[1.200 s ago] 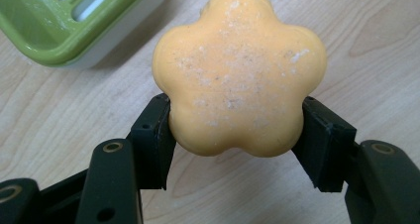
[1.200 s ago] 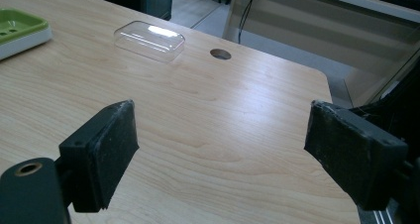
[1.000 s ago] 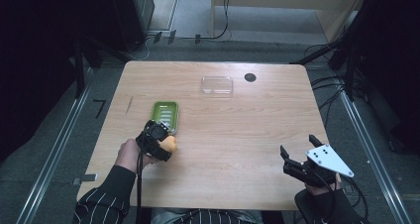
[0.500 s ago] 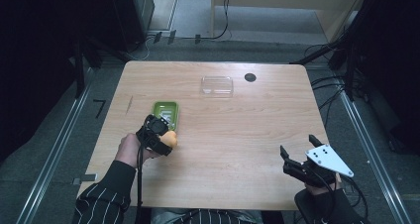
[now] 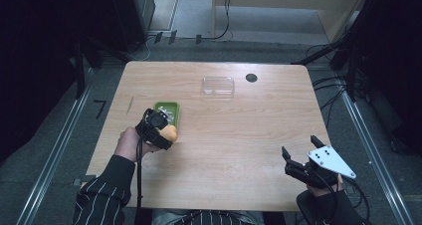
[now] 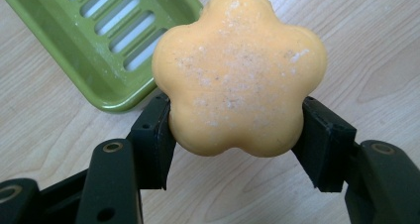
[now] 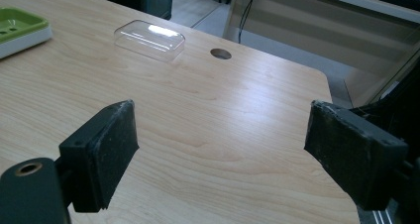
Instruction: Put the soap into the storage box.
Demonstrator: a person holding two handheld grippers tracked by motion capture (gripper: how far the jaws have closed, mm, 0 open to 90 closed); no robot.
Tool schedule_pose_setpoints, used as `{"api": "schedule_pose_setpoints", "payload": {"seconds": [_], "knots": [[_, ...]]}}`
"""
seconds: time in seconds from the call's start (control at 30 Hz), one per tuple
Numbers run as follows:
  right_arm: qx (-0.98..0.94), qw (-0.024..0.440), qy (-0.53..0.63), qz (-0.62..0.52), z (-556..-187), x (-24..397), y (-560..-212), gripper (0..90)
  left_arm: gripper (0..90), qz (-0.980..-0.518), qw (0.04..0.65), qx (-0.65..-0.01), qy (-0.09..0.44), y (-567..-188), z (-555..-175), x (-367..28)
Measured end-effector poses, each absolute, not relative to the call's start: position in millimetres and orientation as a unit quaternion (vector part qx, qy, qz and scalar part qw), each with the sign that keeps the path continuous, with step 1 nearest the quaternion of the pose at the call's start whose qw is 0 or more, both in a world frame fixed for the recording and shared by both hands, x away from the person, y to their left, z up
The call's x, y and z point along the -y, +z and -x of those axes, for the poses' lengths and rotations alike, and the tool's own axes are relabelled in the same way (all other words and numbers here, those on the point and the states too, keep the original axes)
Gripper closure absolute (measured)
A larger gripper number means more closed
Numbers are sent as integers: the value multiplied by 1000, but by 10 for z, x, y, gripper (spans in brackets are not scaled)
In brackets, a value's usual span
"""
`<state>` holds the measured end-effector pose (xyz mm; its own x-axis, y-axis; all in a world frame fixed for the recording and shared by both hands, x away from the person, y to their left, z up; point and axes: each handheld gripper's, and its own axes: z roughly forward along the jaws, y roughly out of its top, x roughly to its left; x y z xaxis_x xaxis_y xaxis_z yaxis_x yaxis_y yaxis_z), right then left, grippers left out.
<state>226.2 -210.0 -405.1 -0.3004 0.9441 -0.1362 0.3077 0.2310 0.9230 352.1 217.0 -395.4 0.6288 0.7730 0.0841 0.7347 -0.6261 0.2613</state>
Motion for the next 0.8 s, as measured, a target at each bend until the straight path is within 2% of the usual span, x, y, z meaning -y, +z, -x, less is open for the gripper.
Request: {"api": "schedule_pose_setpoints", "payload": {"seconds": [0.8], "knots": [[-688,378,421,-455,-2274,2094,-4053,134,399,-892,111,-426,103,-3830,-3816,-2182]]}}
